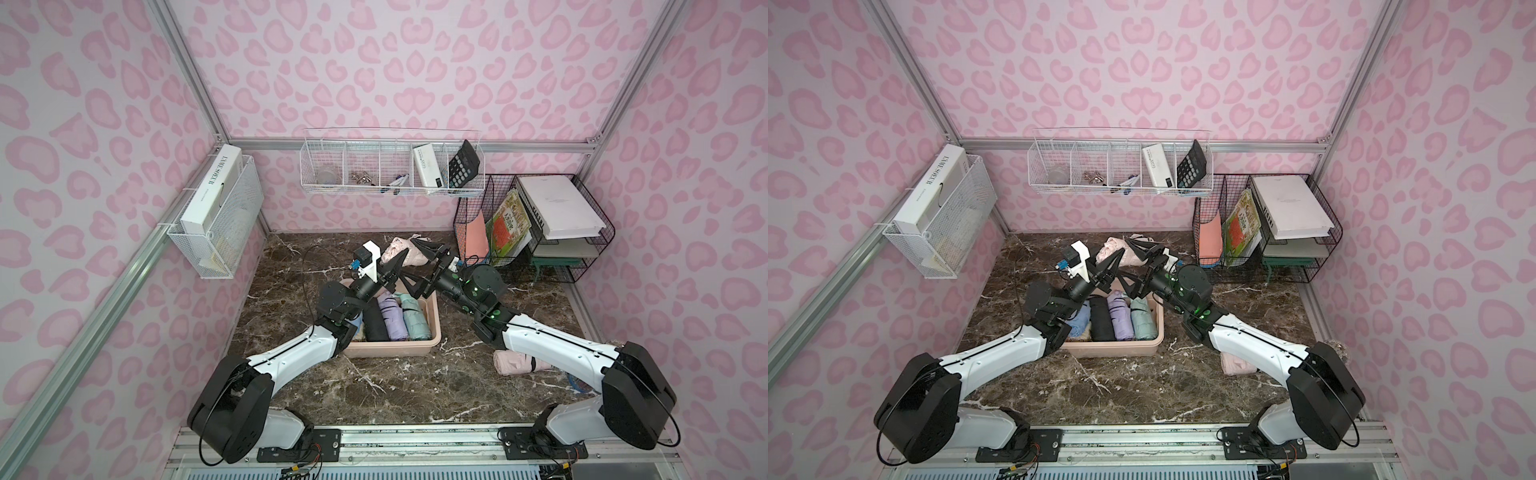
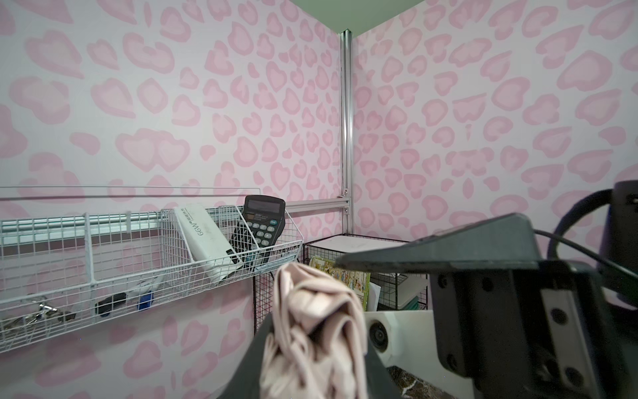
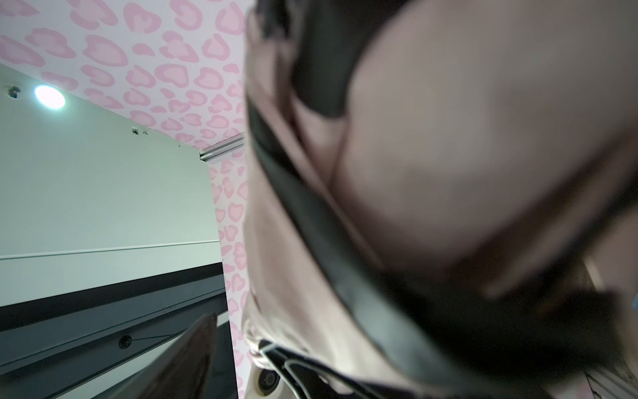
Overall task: Put the umbrella into the storage box
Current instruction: Pick up the umbrella from the center of the board.
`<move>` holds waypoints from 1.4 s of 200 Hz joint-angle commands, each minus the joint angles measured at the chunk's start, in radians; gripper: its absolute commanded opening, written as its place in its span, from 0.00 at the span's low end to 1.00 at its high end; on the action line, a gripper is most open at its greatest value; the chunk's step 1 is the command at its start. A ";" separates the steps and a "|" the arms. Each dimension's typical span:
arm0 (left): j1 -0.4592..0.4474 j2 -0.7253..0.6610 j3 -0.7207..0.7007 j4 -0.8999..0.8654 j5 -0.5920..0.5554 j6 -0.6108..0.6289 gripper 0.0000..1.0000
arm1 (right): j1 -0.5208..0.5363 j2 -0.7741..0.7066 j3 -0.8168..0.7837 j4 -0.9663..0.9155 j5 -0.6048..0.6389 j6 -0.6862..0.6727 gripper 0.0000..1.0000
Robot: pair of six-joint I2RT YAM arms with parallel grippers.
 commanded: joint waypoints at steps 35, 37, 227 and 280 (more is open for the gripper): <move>-0.001 -0.030 -0.017 0.143 0.114 0.031 0.00 | 0.002 0.017 0.017 0.080 0.065 0.062 0.67; 0.000 -0.032 -0.017 0.141 0.115 0.032 0.00 | 0.002 0.017 0.017 0.080 0.067 0.062 0.66; 0.000 -0.539 -0.122 -0.634 0.034 0.141 0.99 | -0.106 0.022 0.118 -0.255 -0.018 -0.279 0.25; 0.000 -0.743 -0.012 -1.293 -0.275 -0.001 0.98 | -0.146 0.024 0.348 -0.868 0.024 -0.832 0.25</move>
